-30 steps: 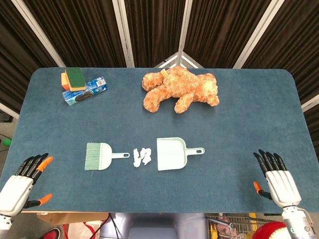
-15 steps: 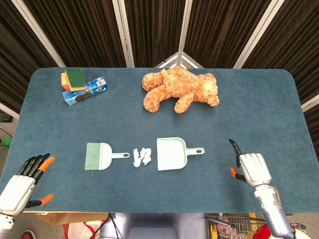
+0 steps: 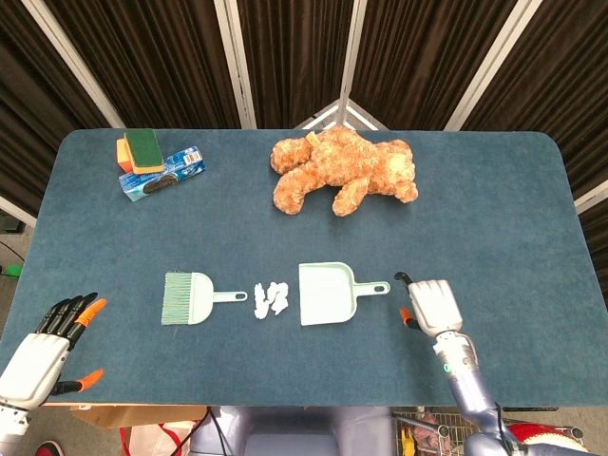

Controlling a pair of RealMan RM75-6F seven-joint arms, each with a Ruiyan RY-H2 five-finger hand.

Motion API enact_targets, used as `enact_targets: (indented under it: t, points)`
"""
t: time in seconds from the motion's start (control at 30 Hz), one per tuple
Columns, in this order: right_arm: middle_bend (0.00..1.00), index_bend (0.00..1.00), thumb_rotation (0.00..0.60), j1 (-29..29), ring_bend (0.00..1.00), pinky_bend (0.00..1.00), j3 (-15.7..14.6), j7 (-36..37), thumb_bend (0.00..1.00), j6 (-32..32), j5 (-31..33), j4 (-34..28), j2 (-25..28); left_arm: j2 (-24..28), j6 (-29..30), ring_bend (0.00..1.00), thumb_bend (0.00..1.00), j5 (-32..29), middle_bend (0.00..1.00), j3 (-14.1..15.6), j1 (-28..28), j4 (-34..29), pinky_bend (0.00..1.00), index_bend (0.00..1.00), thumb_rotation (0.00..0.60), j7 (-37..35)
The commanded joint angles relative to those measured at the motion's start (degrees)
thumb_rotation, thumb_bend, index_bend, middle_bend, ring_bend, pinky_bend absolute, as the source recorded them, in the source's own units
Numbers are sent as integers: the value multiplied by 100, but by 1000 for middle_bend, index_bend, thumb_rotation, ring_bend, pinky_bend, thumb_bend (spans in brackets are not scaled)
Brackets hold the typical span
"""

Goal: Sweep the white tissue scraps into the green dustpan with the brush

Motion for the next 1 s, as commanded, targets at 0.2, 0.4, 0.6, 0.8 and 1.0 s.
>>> enact_targets:
  t: [0.2, 0.4, 0.6, 0.8, 1.0]
  points:
    - [844, 288, 600, 259, 855, 846, 125, -234, 375, 80, 255, 524, -638, 0, -73, 0, 70, -43, 0, -26, -23, -24, 0, 0, 600, -14]
    - [844, 336, 600, 329, 855, 846, 157, -202, 374, 79, 298, 718, -701, -6, -96, 0, 70, -61, 0, -40, -26, -22, 0, 0, 600, -14]
    - [844, 379, 600, 364, 855, 846, 123, -197, 374, 91, 351, 812, -802, 3, -109, 0, 70, -81, 0, -49, -22, -12, 0, 0, 600, -32]
    - [844, 407, 600, 364, 855, 846, 55, -205, 375, 121, 394, 897, -940, 6, -112, 0, 70, -91, 0, -58, -14, -4, 0, 0, 600, -23]
    - [844, 447, 600, 413, 855, 846, 40, -261, 375, 138, 391, 918, -1048, 11, -120, 0, 70, -104, 0, -64, -10, -3, 0, 0, 600, -30]
